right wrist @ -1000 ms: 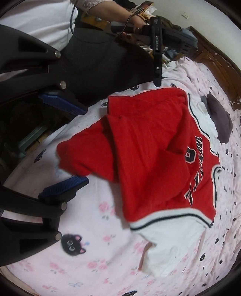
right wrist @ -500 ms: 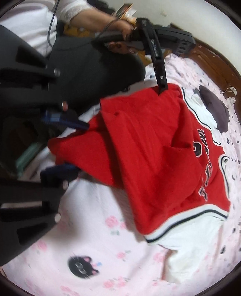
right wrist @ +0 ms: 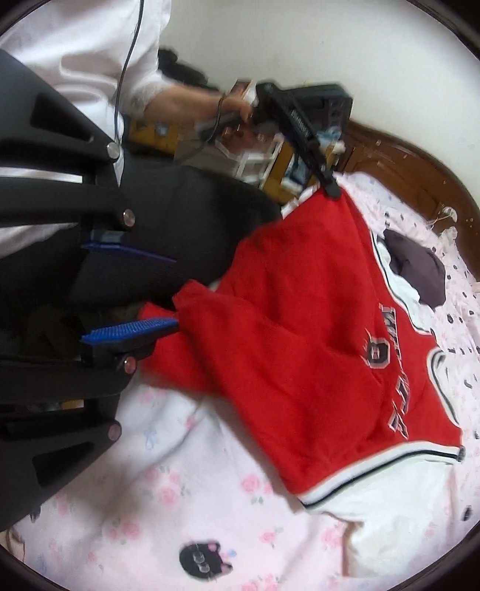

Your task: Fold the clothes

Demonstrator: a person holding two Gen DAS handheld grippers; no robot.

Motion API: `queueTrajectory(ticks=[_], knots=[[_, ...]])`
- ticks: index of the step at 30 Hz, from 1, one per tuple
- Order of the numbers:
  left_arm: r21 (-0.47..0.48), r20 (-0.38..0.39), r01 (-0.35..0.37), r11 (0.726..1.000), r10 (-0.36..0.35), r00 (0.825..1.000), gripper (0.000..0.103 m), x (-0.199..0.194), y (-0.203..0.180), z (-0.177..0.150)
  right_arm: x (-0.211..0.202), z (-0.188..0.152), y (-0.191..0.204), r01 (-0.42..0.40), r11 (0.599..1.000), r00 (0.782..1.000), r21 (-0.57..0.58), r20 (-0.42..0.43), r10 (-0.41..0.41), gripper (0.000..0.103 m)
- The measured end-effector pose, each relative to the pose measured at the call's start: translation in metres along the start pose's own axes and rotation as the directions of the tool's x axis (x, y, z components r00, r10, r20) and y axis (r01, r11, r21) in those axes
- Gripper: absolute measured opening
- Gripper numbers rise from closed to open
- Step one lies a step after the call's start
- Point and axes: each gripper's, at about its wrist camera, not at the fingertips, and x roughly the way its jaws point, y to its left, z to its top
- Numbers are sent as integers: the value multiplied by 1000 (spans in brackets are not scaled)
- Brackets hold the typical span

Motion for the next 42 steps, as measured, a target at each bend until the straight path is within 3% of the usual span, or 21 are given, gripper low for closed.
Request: queueTrajectory(ticks=[3,10,17,19,21,31,34,38,42], knots=[[-33,-38,-55,998,54,998,4,8,16,-4,6,1,-5,80,997,997,5,12,-80,52],[-90,-80,-71,993,64,995,4,30,32,-20,35,4,-22,175,979,985,105,-15,-174,53],[-94,-74,-73,993,66,995,4,31,35,-19,41,8,-41,63,973,996,222,53,-77,52],[-92,-76,-77,993,70,995,4,30,35,-20,38,6,-44,39,973,996,226,65,-55,40],[-81,-77,-86,993,79,994,4,28,33,-20,35,6,-45,2,973,997,231,72,-20,8],[-47,-43,-132,990,130,991,4,5,18,-17,-16,5,-22,-63,983,997,170,55,55,8],[-37,-72,-184,982,181,981,4,6,20,-15,-24,2,-31,-16,981,999,194,33,10,8],[-73,-128,-198,977,188,974,4,19,32,-15,-21,-2,-47,72,971,997,229,-18,-70,11],[-74,-105,-193,978,184,977,4,17,31,-15,6,-6,-57,215,950,976,228,-95,-198,14]])
